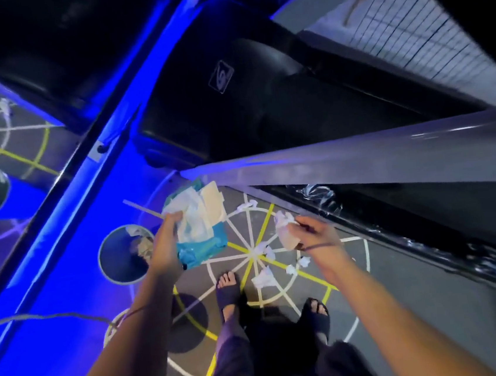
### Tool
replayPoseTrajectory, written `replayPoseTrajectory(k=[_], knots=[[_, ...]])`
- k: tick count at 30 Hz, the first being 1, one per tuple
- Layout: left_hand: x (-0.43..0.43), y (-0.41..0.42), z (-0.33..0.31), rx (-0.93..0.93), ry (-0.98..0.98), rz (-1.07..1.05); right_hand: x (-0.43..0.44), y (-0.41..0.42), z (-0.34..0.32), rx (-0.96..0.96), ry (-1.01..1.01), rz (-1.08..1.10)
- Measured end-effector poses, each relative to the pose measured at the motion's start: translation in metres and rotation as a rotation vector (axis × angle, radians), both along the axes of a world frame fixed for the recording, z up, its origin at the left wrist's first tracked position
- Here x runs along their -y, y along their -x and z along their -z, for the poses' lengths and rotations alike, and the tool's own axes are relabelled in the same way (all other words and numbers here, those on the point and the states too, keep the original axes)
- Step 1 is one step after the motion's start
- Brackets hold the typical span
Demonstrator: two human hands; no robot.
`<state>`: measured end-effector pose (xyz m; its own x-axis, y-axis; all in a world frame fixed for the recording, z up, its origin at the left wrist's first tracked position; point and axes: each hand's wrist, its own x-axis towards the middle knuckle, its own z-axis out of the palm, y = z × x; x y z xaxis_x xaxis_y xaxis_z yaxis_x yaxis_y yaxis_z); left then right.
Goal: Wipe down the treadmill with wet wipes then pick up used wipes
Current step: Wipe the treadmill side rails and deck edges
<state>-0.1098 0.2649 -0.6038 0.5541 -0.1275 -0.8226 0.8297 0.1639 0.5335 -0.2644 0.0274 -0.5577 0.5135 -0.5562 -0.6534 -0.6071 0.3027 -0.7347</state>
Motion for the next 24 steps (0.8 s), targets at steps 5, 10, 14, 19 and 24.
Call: replayPoseTrajectory(k=[5,10,14,19,24], knots=[[0.016,0.017,0.069,-0.059,0.076,-0.043,0.019,0.007,0.076,-0.076,0.003,-0.079],[0.07,0.05,0.169,0.074,0.092,-0.114,0.063,0.018,0.2,-0.124,0.108,-0.062],[0.128,0.081,0.242,0.106,0.153,-0.228,0.104,0.035,0.293,-0.108,0.164,-0.087],[0.19,0.101,0.322,0.249,0.348,-0.082,0.161,0.044,0.382,-0.032,0.397,-0.205],[0.221,0.094,0.368,0.424,0.463,-0.072,0.212,0.048,0.439,0.101,0.577,-0.28]])
